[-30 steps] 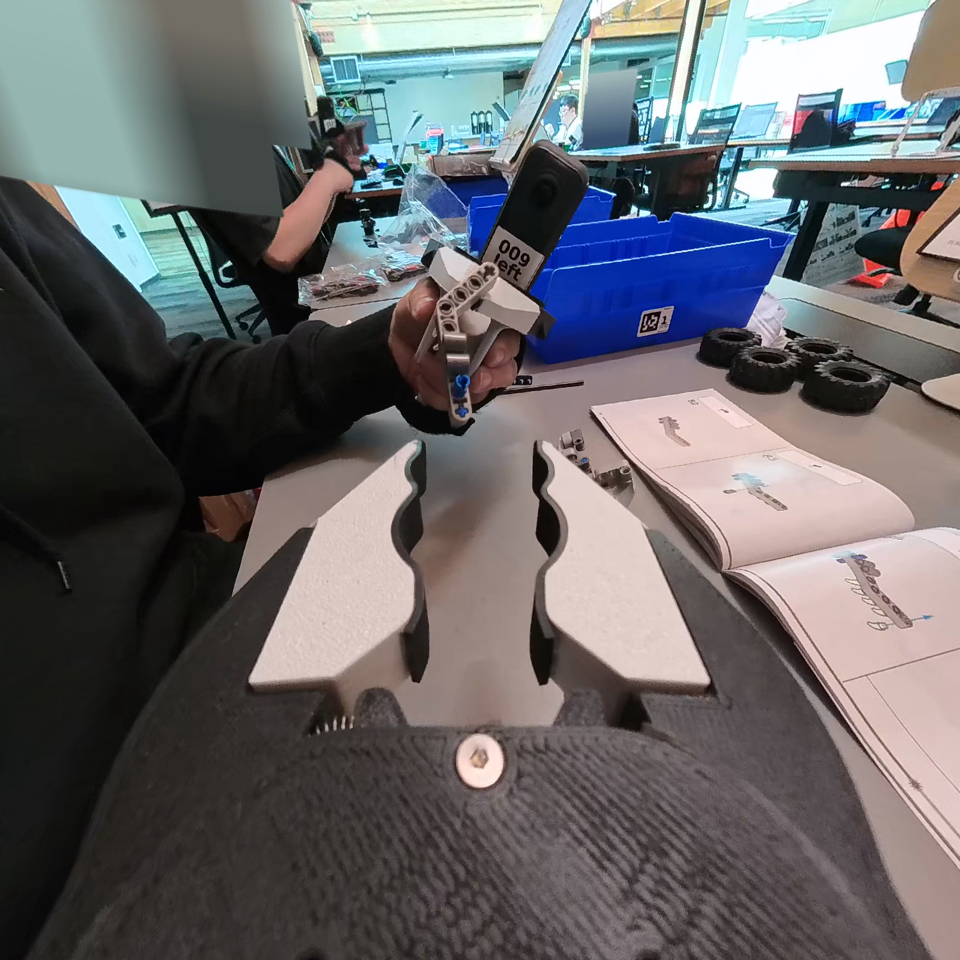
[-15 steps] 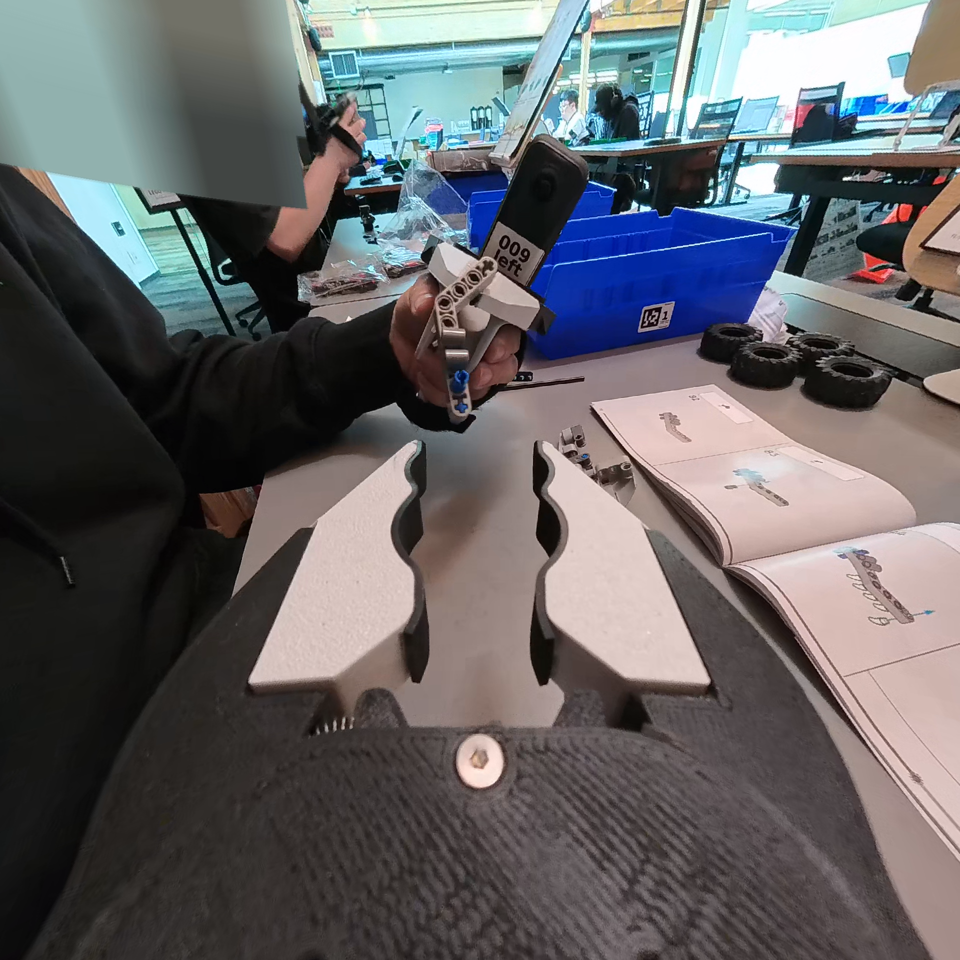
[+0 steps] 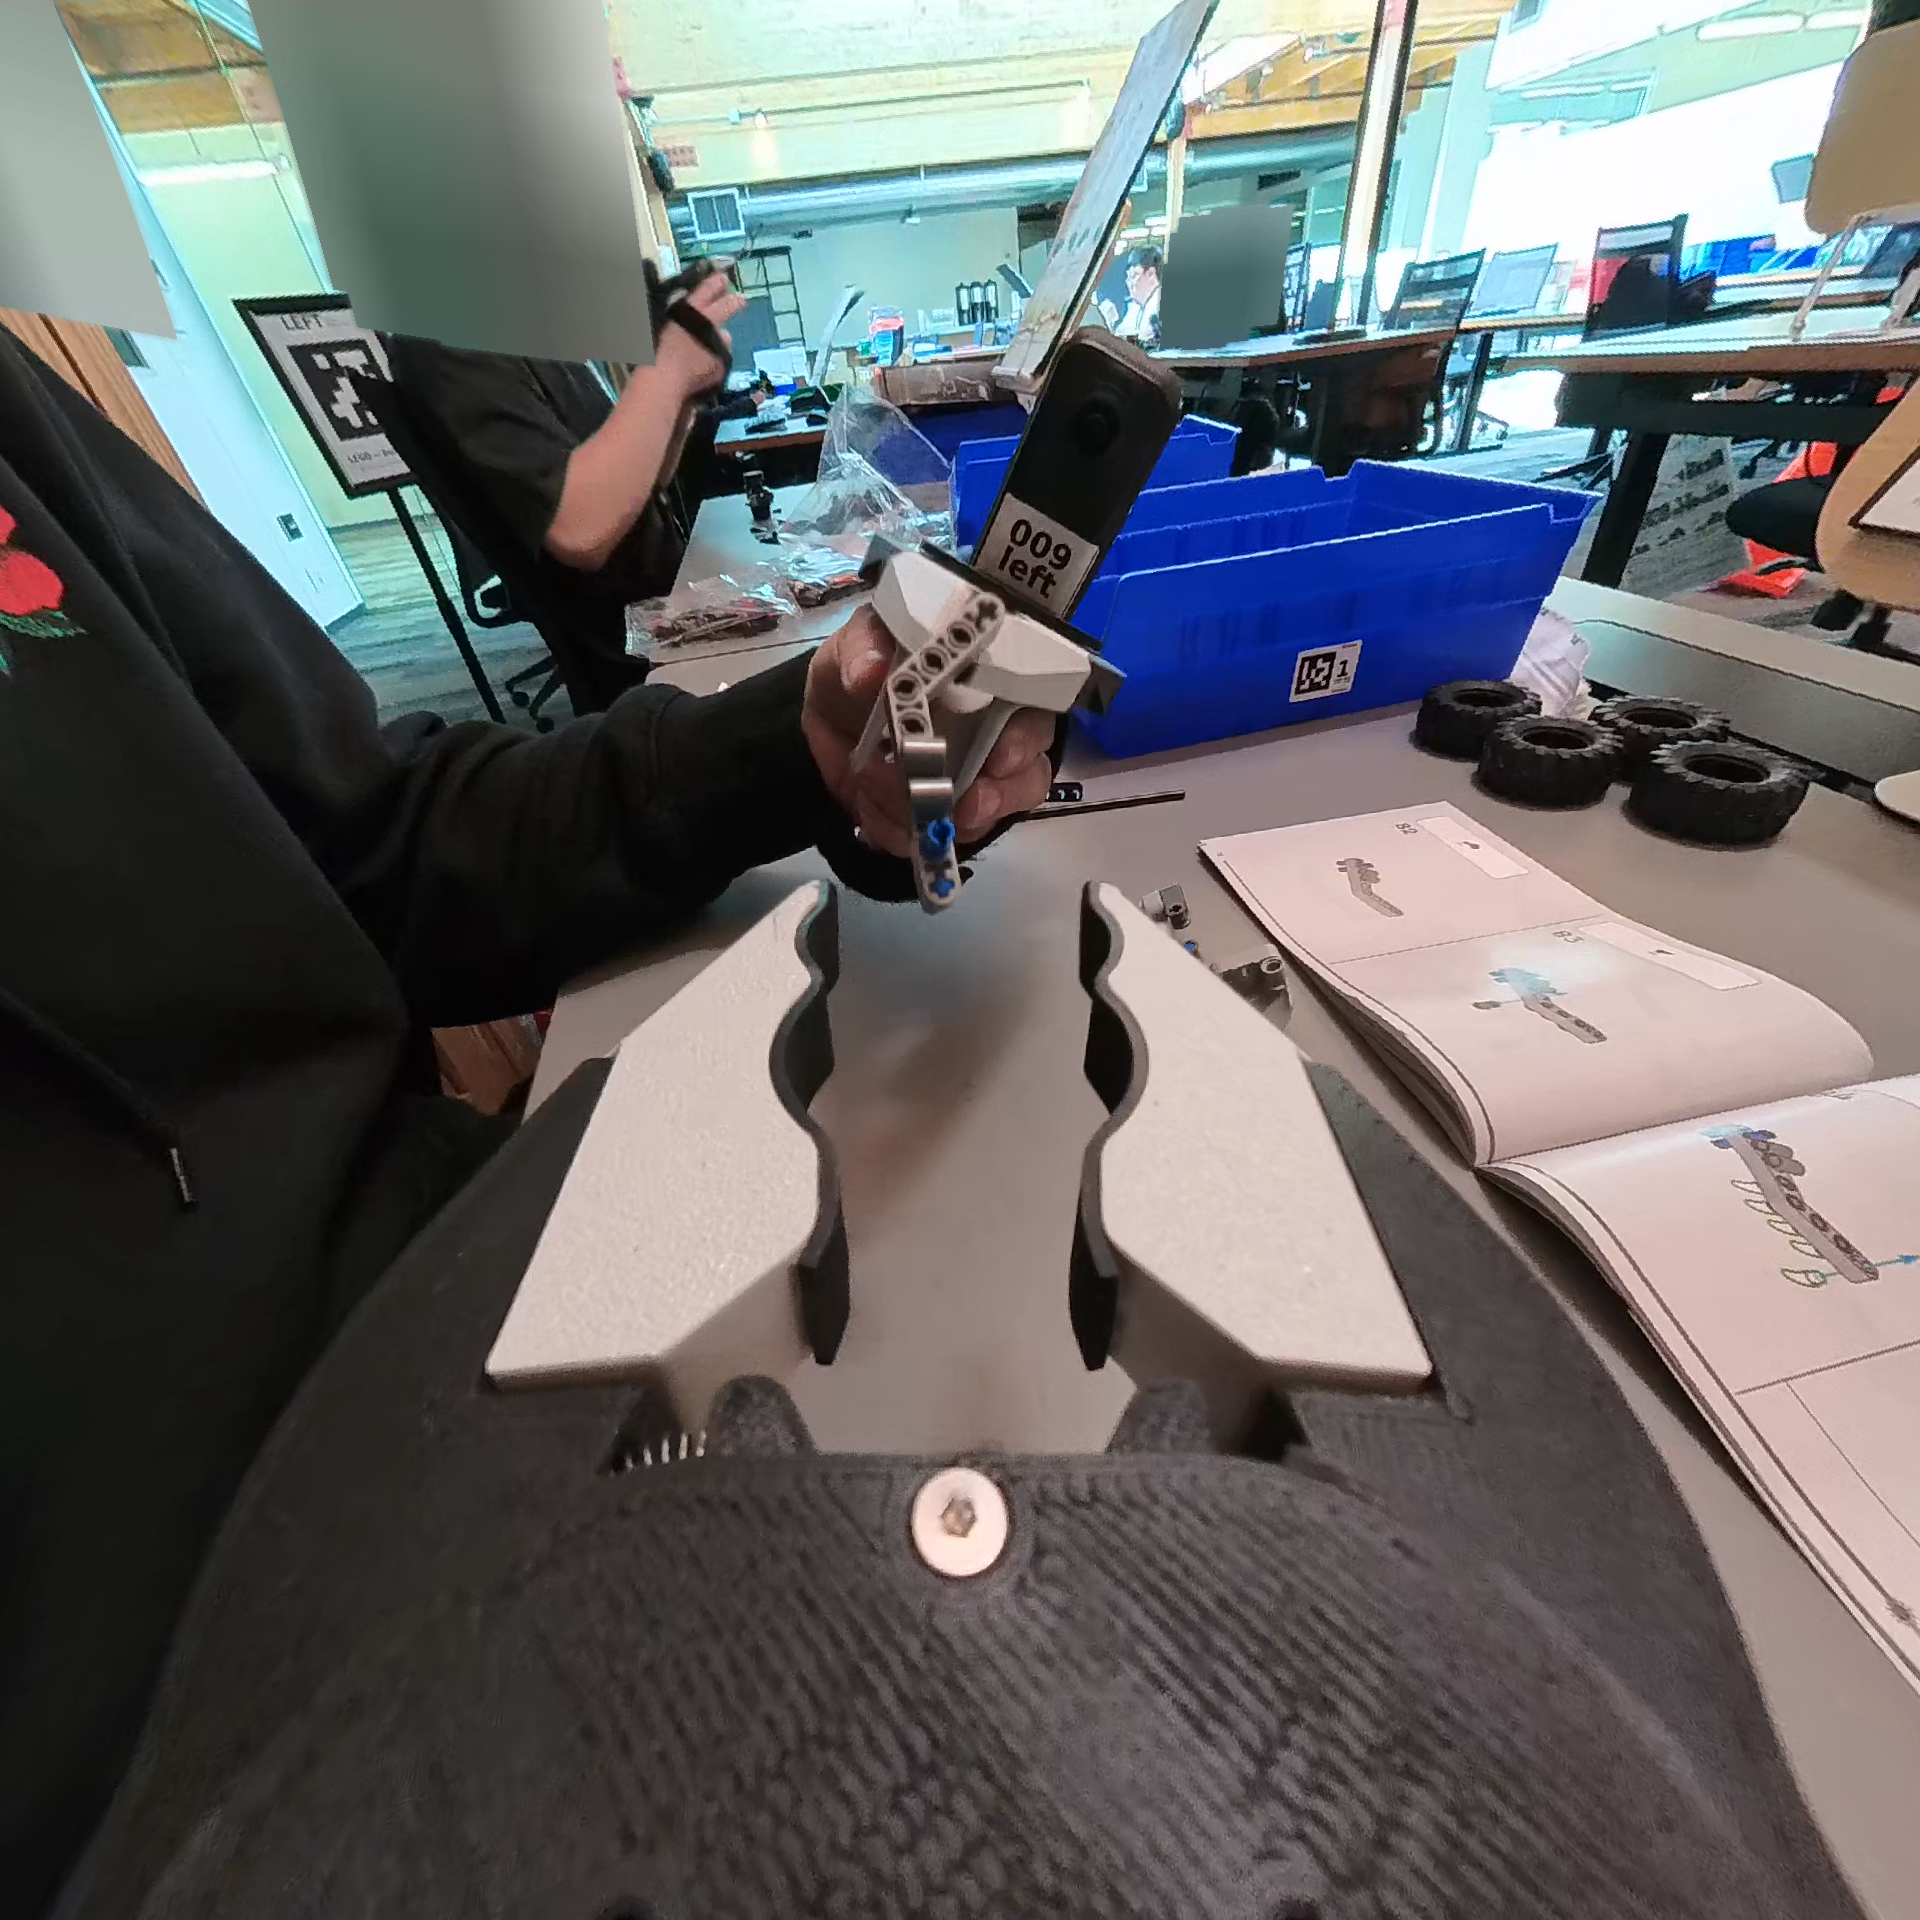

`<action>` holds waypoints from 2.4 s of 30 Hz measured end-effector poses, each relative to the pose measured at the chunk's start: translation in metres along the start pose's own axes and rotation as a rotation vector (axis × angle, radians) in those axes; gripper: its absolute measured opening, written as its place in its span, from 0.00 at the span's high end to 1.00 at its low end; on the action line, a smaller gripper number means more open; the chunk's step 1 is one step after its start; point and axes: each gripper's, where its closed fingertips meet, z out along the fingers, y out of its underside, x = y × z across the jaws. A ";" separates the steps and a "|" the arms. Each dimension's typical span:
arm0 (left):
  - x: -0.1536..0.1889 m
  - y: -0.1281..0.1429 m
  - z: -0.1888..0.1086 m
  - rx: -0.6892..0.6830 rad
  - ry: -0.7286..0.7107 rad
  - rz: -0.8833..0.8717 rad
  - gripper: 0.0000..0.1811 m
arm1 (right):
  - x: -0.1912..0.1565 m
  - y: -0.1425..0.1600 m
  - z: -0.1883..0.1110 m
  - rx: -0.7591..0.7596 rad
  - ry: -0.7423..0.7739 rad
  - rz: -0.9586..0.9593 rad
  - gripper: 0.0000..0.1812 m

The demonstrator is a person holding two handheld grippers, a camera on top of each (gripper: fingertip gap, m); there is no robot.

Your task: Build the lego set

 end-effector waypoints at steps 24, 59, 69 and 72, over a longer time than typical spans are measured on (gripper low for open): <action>-0.021 0.029 0.007 -0.179 -0.130 0.026 1.00 | 0.004 0.004 0.005 -0.007 0.106 0.192 0.84; -0.001 0.019 0.007 -0.087 0.047 -0.146 1.00 | -0.010 -0.015 0.029 0.063 0.283 0.041 0.82; -0.003 0.022 0.008 -0.107 0.029 -0.132 1.00 | -0.009 -0.017 0.026 0.106 0.246 0.096 0.84; -0.004 0.023 0.008 -0.110 0.022 -0.123 1.00 | -0.007 -0.016 0.024 0.106 0.241 0.102 0.84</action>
